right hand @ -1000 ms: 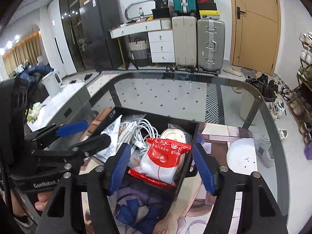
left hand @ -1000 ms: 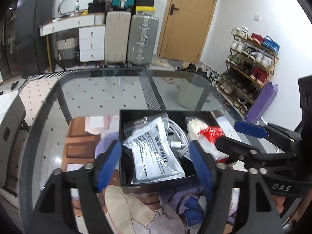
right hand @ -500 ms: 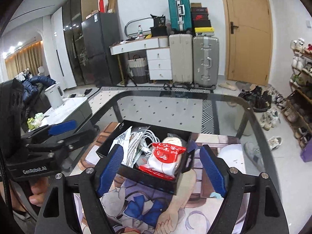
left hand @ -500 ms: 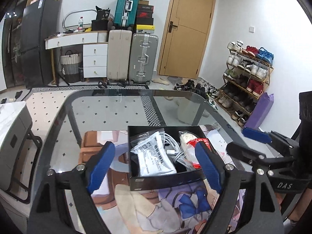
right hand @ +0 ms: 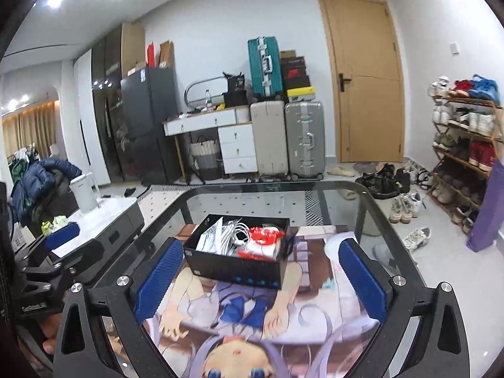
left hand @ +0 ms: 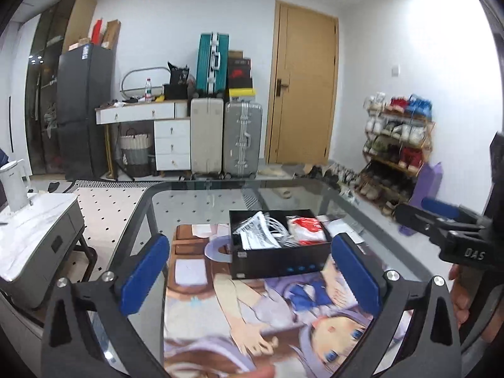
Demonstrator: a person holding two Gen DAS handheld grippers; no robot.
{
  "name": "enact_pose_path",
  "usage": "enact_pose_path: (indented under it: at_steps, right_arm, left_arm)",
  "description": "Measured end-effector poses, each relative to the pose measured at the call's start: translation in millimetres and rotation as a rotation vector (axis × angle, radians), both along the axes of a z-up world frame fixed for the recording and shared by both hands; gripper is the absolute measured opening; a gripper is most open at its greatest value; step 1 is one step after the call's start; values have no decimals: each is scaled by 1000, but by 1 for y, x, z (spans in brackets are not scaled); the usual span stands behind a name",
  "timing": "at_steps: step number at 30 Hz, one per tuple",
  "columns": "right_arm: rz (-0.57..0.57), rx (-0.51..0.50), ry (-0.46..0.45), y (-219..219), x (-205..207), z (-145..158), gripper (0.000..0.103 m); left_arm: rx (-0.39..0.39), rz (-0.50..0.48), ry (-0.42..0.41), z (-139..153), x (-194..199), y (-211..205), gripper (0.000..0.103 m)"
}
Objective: Organize soft objects
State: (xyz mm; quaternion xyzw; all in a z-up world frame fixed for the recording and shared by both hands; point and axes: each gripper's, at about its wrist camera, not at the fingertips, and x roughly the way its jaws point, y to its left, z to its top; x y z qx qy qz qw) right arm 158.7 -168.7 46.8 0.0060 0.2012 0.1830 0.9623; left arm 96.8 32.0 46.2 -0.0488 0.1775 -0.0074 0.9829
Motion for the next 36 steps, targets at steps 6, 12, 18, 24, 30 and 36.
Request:
enact_pose_path:
  at_steps: [6, 12, 18, 24, 30, 36]
  right_arm:
    - [32, 6, -54, -12, -65, -11, 101]
    - [66, 3, -114, -28, -126, -24, 101]
    - [47, -19, -167, -39, -167, -35, 102]
    - [56, -12, -154, -39, -163, -34, 102]
    - [69, -11, -139, -34, -158, -35, 102]
    - [71, -5, -121, -33, -155, -36, 102]
  left_arm:
    - [70, 56, -82, -11, -54, -6, 103]
    - [46, 41, -105, -23, -95, -7, 103]
    - [81, 66, -117, -33, -126, -16, 103]
    - [112, 59, -153, -32, -136, -27, 103]
    - [86, 56, -152, -32, -136, -24, 103]
    - [59, 58, -137, -32, -136, -20, 103]
